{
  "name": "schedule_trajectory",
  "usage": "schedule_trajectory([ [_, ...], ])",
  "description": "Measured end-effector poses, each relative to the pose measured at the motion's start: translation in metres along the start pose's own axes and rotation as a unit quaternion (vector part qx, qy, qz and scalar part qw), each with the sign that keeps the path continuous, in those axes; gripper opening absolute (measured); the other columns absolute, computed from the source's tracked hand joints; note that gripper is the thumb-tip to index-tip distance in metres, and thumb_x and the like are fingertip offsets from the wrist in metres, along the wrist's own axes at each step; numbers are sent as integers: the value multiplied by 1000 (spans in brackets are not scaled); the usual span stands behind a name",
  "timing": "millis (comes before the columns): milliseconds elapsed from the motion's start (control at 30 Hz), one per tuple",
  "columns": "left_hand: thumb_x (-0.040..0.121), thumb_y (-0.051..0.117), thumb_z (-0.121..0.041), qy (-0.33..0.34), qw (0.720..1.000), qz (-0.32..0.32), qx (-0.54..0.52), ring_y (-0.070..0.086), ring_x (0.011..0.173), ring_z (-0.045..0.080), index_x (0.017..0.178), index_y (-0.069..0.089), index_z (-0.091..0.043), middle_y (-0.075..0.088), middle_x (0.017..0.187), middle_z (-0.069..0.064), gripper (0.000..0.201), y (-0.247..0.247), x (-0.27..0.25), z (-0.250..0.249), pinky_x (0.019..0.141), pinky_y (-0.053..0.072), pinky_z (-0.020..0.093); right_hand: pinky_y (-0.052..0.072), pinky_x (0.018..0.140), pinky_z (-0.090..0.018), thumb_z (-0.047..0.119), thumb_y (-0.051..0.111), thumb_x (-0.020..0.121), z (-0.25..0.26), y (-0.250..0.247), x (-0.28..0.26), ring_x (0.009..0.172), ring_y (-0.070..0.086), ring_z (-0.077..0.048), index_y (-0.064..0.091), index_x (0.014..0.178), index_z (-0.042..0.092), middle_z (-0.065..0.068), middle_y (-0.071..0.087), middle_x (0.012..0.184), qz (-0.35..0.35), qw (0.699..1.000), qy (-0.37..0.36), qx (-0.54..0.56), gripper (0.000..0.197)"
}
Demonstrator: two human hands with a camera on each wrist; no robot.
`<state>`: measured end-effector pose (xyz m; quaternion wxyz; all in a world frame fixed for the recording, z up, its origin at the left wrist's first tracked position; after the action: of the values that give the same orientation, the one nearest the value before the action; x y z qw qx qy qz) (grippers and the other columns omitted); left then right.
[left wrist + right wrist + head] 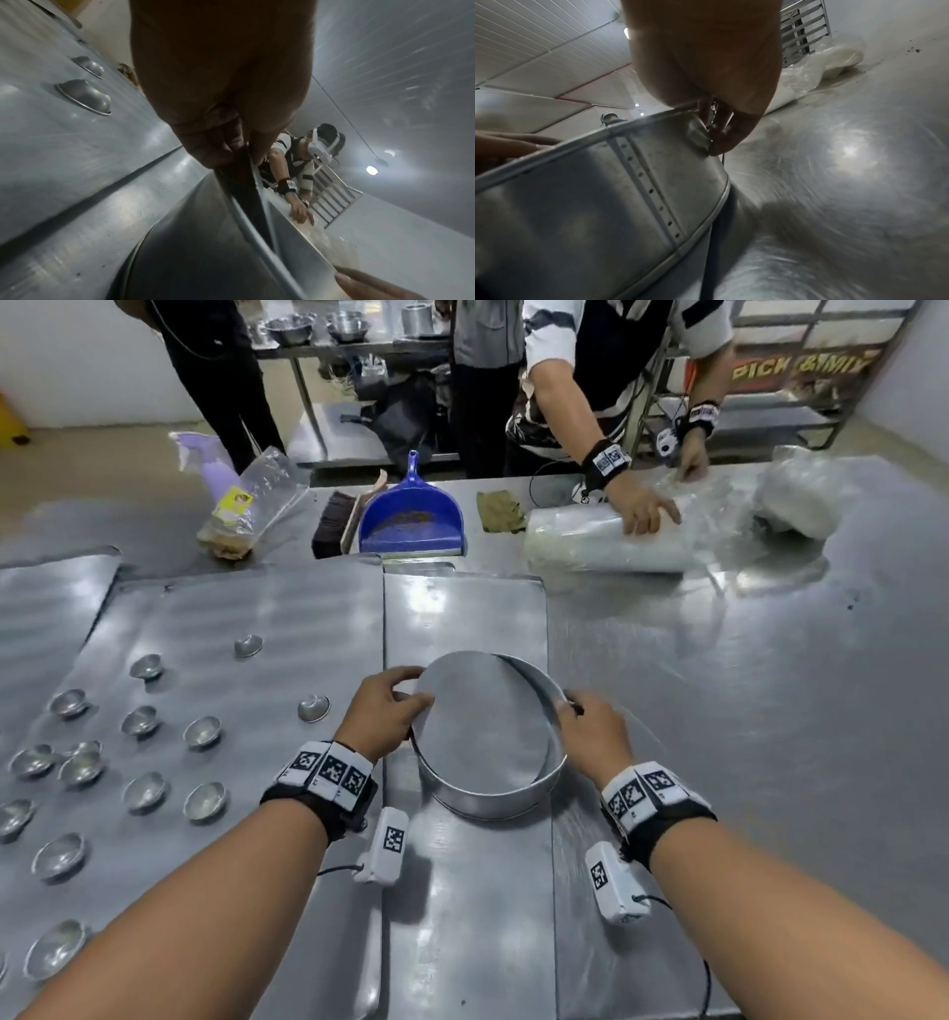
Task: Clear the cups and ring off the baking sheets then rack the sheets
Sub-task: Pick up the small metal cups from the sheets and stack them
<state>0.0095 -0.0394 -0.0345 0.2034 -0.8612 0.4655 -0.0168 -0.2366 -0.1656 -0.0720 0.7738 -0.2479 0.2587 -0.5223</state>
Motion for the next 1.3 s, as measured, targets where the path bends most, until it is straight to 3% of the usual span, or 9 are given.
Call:
schedule_trajectory([
  [167,87,73,-26,43,985,25,165,71,89,19,123,70,-22,76,93,2,36,12,6,-1,86,57,34,44,81,-30,33,48,99,-5,1,2,102,64,-25,68,120,25,-3,72,111,-5,1000,6,17,29],
  [333,89,68,-31,99,945,-28,311,64,100,27,119,71,-18,67,103,7,33,23,7,-2,81,45,30,43,82,-29,34,47,101,-7,0,2,98,62,-22,68,120,26,-1,72,110,8,999,3,35,29],
  [467,89,69,-31,83,951,-61,292,62,100,29,126,66,-19,56,113,9,39,20,-1,4,87,49,35,44,98,-32,37,49,101,-8,1,2,116,60,-24,62,133,22,-5,66,128,28,999,9,43,38],
  [600,89,67,-34,20,960,-70,271,59,113,31,142,50,-21,49,133,13,57,10,-14,14,97,46,37,40,85,-26,37,50,100,-10,-1,-3,106,61,-22,61,131,23,-4,69,119,38,998,6,57,36],
  [700,93,63,-24,-70,986,-22,151,68,90,31,146,46,-17,67,106,13,56,11,-26,27,83,59,45,46,80,-28,35,53,96,-14,-1,-8,93,65,-18,61,130,27,-2,72,105,55,995,12,85,36],
  [800,96,58,-13,-103,993,-15,55,62,62,28,143,49,-18,66,82,14,48,16,-42,32,67,63,47,51,81,-31,31,52,95,-17,-4,-17,91,67,-18,62,129,30,0,72,99,69,993,3,96,35],
  [933,96,57,-13,-81,996,-16,44,66,65,28,143,48,-19,69,87,15,48,31,-57,20,64,61,38,56,86,-39,27,53,93,-26,-25,-27,89,68,-20,65,125,31,2,73,95,58,992,-12,113,35],
  [1100,95,54,-12,-18,998,-14,55,67,62,24,141,47,-21,70,76,11,48,71,-70,-5,69,63,44,58,87,-46,24,55,91,-47,-74,-36,95,67,-21,65,123,36,7,71,97,25,992,-20,123,36],
  [1300,97,56,-21,11,998,33,51,69,69,27,143,45,-27,68,96,10,47,140,-80,-25,70,63,44,59,82,-48,20,54,88,-94,-132,-50,88,68,-24,68,110,40,8,71,88,-28,994,-3,107,32],
])
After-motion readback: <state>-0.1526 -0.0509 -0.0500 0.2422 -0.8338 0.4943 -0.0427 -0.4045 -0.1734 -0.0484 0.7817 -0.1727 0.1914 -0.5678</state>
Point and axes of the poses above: each hand's wrist, its own x-axis towards the middle knuckle, its own y-axis out of the palm, z = x × y, the point moved 4 cm from there along x, towards the middle knuckle
